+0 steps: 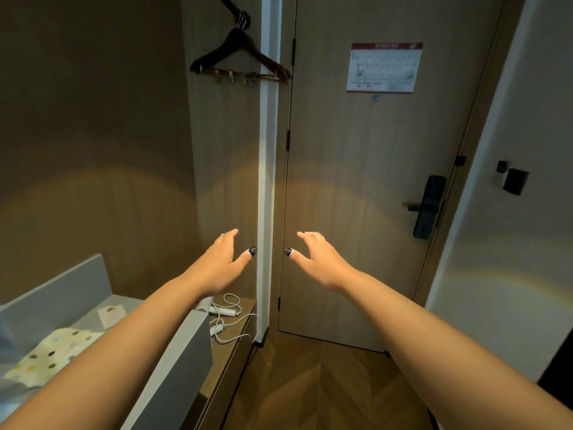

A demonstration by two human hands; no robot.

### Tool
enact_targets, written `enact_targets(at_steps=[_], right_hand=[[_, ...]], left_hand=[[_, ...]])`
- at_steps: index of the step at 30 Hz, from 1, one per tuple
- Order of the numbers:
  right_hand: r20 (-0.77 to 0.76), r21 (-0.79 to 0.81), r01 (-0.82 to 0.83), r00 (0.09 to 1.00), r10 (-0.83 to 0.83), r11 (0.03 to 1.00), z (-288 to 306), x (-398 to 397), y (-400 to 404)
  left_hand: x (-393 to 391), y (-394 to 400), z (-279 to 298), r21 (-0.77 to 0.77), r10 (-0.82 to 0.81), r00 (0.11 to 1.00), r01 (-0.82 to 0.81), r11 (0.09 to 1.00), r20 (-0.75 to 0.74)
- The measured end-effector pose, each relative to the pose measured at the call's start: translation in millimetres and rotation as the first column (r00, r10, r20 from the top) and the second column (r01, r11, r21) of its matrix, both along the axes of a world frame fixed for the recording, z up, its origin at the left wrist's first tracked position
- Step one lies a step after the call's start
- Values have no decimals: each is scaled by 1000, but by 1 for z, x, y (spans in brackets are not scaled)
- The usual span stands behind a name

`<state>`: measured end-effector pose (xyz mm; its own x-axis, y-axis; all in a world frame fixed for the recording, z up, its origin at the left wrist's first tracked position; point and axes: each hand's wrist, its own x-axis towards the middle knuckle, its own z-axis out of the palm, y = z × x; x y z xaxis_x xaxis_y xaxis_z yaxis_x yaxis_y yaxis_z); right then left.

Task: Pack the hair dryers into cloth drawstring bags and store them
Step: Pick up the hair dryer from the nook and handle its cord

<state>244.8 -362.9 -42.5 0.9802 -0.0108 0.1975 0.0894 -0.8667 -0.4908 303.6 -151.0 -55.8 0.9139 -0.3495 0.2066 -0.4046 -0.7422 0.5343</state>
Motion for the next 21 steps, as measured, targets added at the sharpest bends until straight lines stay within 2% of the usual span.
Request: enact_targets(at_steps=[11,21], right_hand=[[0,24,-28,1000,28,999,-10,127,-36],[-29,67,-138,990,140,988,-32,246,-91]], left_hand=[[110,-48,-12,-8,-11,999,10,1000,-53],[213,-103,-32,-40,56,996,-59,997,-72]])
